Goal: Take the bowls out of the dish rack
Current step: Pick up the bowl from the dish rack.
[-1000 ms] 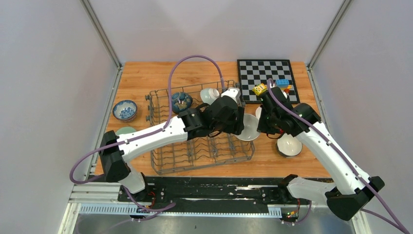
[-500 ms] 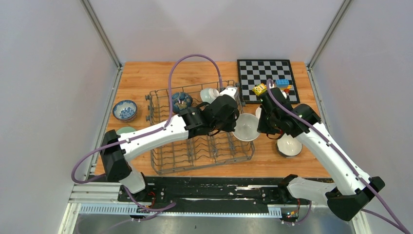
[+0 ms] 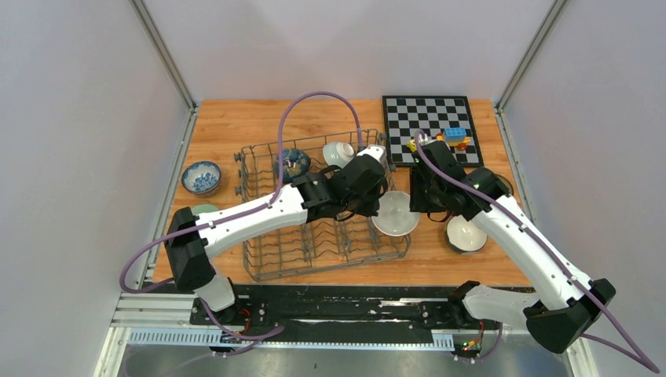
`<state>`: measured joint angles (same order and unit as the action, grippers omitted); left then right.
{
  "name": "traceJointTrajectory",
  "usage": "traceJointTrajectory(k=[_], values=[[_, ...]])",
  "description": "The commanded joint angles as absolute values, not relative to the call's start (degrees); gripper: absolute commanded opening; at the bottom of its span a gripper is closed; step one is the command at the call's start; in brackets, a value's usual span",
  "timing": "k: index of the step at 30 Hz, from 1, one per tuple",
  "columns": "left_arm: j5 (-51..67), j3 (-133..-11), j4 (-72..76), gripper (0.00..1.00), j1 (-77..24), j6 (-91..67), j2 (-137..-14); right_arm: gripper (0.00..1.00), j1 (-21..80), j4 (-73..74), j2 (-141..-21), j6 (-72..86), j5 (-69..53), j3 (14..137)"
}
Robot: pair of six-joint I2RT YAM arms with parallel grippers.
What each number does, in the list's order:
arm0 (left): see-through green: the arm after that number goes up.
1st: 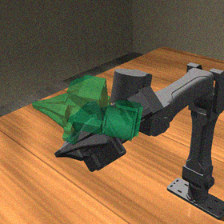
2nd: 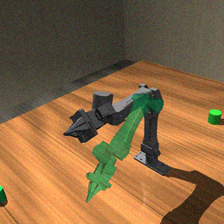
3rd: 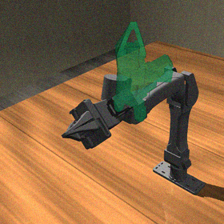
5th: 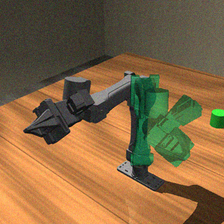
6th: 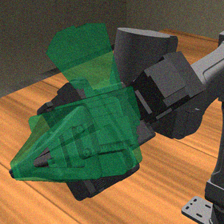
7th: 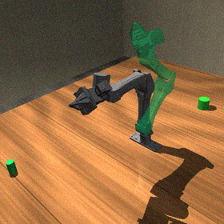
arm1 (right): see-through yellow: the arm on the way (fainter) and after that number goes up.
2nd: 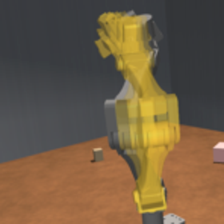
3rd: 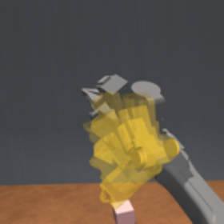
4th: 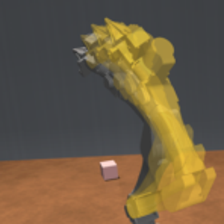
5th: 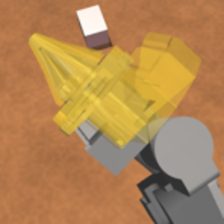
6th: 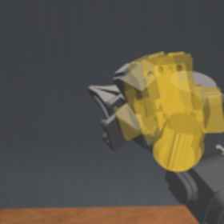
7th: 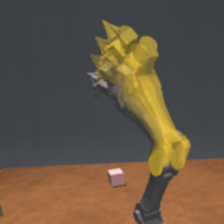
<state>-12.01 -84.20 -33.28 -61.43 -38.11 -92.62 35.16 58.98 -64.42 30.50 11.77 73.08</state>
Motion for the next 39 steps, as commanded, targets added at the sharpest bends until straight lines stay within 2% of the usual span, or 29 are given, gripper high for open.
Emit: traceJointTrajectory(k=[1, 3, 4, 8, 9, 10, 15, 17, 18, 19, 22, 24, 26, 32, 39], values=[[-12.67, -84.91, -31.23, 0.00, -61.29, -38.91, -91.52, 0.41, 35.35, 57.83, -65.85, 23.80, 10.81, 71.29], [-12.68, -84.84, -31.16, 0.00, -61.19, -39.09, -91.49, 0.40, 35.35, 57.77, -66.32, 23.06, 9.79, 70.94], [-12.53, -84.74, -31.16, 0.00, -61.17, -39.12, -91.49, 0.35, 35.35, 57.70, -66.34, 22.90, 9.34, 70.74], [-12.61, -84.39, -30.73, 0.00, -61.10, -39.43, -91.54, 0.12, 35.34, 56.75, -65.88, 22.26, 7.11, 70.49], [-12.50, -84.31, -30.57, 0.00, -61.09, -39.46, -91.58, 0.03, 35.33, 56.70, -65.77, 22.24, 6.82, 70.57], [-12.48, -84.29, -30.46, 0.00, -61.04, -39.46, -91.64, 0.00, 35.33, 56.69, -65.70, 22.34, 6.63, 70.64], [-12.17, -84.20, -30.13, 0.01, -60.93, -39.13, -91.46, 0.00, 35.32, 57.15, -64.92, 23.09, 9.45, 71.13], [-12.57, -84.08, -30.29, 0.28, -60.80, -38.74, -90.84, 0.00, 35.07, 57.54, -64.61, 23.75, 11.80, 71.73], [-13.13, -83.92, -30.44, 0.47, -60.66, -38.64, -90.13, 0.00, 34.80, 57.94, -64.50, 24.14, 13.09, 72.25], [-13.81, -83.71, -30.74, 0.59, -60.43, -38.59, -89.36, 0.00, 34.26, 58.25, -64.51, 24.45, 14.48, 73.04], [-16.49, -83.06, -32.01, 0.88, -59.72, -38.17, -86.24, 0.00, 31.27, 58.61, -64.62, 25.55, 19.09, 75.54], [-18.67, -82.17, -32.67, 0.99, -59.44, -37.62, -83.51, 0.00, 27.96, 58.23, -64.88, 27.05, 22.85, 76.93], [-21.04, -80.47, -33.01, 1.00, -59.32, -36.77, -80.06, 0.00, 23.63, 56.63, -65.31, 29.35, 25.09, 77.16], [-26.54, -69.21, -30.69, 1.00, -59.17, -35.74, -67.66, 0.00, 10.61, 48.07, -67.12, 40.19, 21.67, 72.13], [-28.90, -53.60, -25.66, 0.96, -59.22, -39.77, -52.43, 0.00, 6.86, 38.18, -71.44, 43.73, 21.44, 68.09]])
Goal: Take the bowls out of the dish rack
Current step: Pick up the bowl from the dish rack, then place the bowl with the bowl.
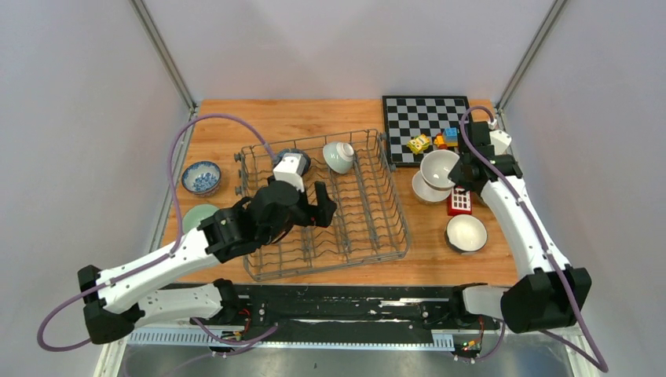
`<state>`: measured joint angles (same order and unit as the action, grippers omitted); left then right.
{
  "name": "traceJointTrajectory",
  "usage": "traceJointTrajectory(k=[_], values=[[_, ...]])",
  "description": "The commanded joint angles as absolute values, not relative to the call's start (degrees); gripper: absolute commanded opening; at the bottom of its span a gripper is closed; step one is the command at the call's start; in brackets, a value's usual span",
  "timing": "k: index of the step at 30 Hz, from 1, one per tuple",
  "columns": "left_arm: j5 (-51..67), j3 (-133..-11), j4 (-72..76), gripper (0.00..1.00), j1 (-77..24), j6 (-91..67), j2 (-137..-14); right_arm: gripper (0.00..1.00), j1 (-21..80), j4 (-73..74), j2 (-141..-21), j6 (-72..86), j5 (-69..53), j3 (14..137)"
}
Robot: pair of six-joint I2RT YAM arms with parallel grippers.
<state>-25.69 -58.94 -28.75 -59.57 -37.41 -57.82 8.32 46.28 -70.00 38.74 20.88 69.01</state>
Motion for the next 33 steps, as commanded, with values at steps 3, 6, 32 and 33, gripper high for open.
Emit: traceJointTrajectory(k=[3, 6, 32, 33], values=[[-29.98, -50.03, -25.74, 0.95, -59.17, -40.35, -48.73, 0.00, 5.52, 34.31, -74.16, 42.78, 18.77, 66.68], [-29.88, -48.27, -26.58, 0.95, -59.24, -40.55, -47.61, 0.00, 4.47, 33.30, -77.08, 42.23, 16.70, 65.82], [-28.05, -43.90, -27.10, 0.94, -59.20, -43.76, -49.09, 0.00, 1.82, 21.62, -82.27, 38.16, 9.65, 54.96], [-27.91, -43.86, -26.94, 0.94, -59.28, -43.88, -49.19, 0.00, 1.83, 21.62, -82.25, 38.11, 9.49, 54.99]])
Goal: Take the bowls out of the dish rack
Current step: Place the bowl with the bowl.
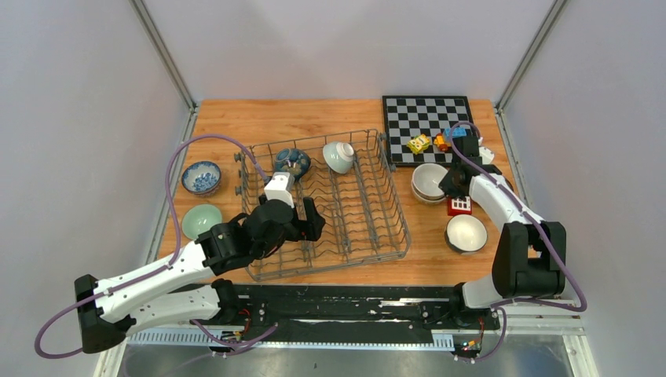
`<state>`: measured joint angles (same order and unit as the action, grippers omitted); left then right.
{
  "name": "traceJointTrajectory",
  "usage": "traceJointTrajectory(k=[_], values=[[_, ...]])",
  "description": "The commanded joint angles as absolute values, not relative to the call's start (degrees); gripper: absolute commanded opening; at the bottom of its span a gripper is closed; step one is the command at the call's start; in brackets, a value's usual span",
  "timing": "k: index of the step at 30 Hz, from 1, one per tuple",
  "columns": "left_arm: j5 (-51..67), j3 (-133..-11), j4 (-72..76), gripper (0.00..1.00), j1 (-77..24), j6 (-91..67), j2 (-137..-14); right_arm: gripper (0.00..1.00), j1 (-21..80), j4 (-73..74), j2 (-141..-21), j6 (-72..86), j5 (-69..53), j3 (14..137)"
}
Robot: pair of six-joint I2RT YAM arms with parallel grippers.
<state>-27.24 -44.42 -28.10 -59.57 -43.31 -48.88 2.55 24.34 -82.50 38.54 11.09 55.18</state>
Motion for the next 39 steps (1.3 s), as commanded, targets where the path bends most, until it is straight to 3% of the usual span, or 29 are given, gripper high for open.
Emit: traceJointTrajectory(k=[1, 4, 15, 24, 26, 31, 39], values=[[-27.79, -43.86, -26.79, 0.94, -59.24, -43.86, -49.28, 0.00, 1.81, 21.62, -82.26, 38.06, 9.35, 54.98], [-27.28, -43.94, -26.62, 0.94, -59.23, -43.94, -49.78, 0.00, 1.74, 21.74, -82.27, 37.64, 8.94, 54.93], [-27.24, -43.72, -26.18, 0.94, -59.17, -43.62, -49.55, 0.32, 1.64, 23.77, -81.70, 36.09, 8.19, 55.64], [-26.80, -43.30, -25.48, 0.94, -59.19, -43.51, -49.65, 0.45, 1.60, 29.84, -79.46, 33.69, 10.40, 58.53], [-26.43, -43.04, -25.04, 0.94, -59.21, -43.58, -49.74, 0.44, 1.58, 30.60, -78.28, 32.72, 11.17, 58.49], [-25.48, -42.54, -23.85, 0.94, -59.20, -44.03, -50.32, 0.29, 0.46, 31.38, -78.41, 31.88, 10.57, 57.78], [-24.99, -42.65, -24.29, 0.94, -59.28, -44.38, -50.52, 0.21, 0.44, 31.22, -82.03, 32.23, 8.39, 59.20]])
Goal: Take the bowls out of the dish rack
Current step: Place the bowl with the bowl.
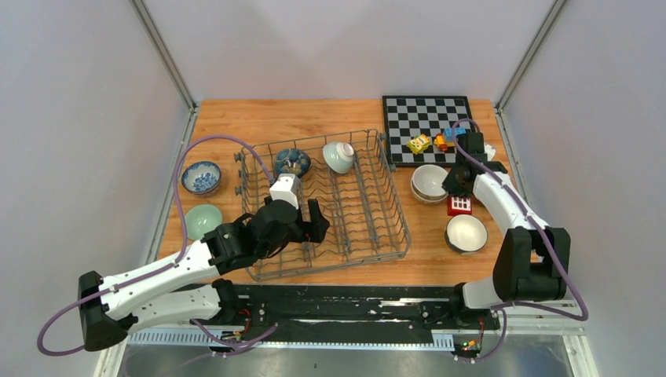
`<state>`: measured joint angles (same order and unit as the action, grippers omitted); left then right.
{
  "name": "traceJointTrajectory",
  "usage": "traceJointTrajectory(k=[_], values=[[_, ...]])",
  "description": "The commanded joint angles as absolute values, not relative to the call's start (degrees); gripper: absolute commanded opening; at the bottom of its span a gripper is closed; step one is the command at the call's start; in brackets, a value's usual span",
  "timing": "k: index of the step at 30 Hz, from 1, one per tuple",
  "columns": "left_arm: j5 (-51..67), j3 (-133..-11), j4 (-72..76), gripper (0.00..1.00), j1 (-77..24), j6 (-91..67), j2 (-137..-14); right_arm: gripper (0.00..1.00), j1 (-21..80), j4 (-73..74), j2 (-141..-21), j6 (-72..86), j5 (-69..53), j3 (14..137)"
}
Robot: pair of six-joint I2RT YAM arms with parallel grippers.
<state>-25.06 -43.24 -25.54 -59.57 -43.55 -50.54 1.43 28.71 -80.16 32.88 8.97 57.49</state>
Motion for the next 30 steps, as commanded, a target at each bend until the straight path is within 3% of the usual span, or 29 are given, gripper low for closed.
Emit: traceJointTrajectory(k=[1, 9, 16, 19, 24, 30], values=[[-25.17, -42.56, -24.34, 0.94, -59.21, -44.45, -50.46, 0.19, 0.48, 31.20, -82.27, 32.35, 8.21, 59.30], [-25.06, -42.23, -23.91, 0.94, -59.19, -44.50, -50.89, 0.15, 0.46, 31.24, -82.22, 32.78, 7.45, 59.51], [-28.90, -45.12, -25.21, 0.96, -59.22, -40.53, -51.33, 0.53, 0.64, 33.58, -73.74, 32.51, 6.07, 62.80], [-32.24, -47.82, -26.00, 0.97, -59.12, -36.96, -52.47, 0.65, 4.13, 34.92, -69.72, 31.46, 6.84, 65.54], [-32.70, -51.93, -25.91, 1.00, -56.06, -33.35, -55.90, 0.66, 14.98, 32.94, -62.69, 24.84, 10.00, 68.47], [-19.77, -54.08, -19.86, 1.00, -46.07, -35.56, -60.26, 0.65, 30.31, 24.24, -56.78, 18.67, 11.78, 62.48]])
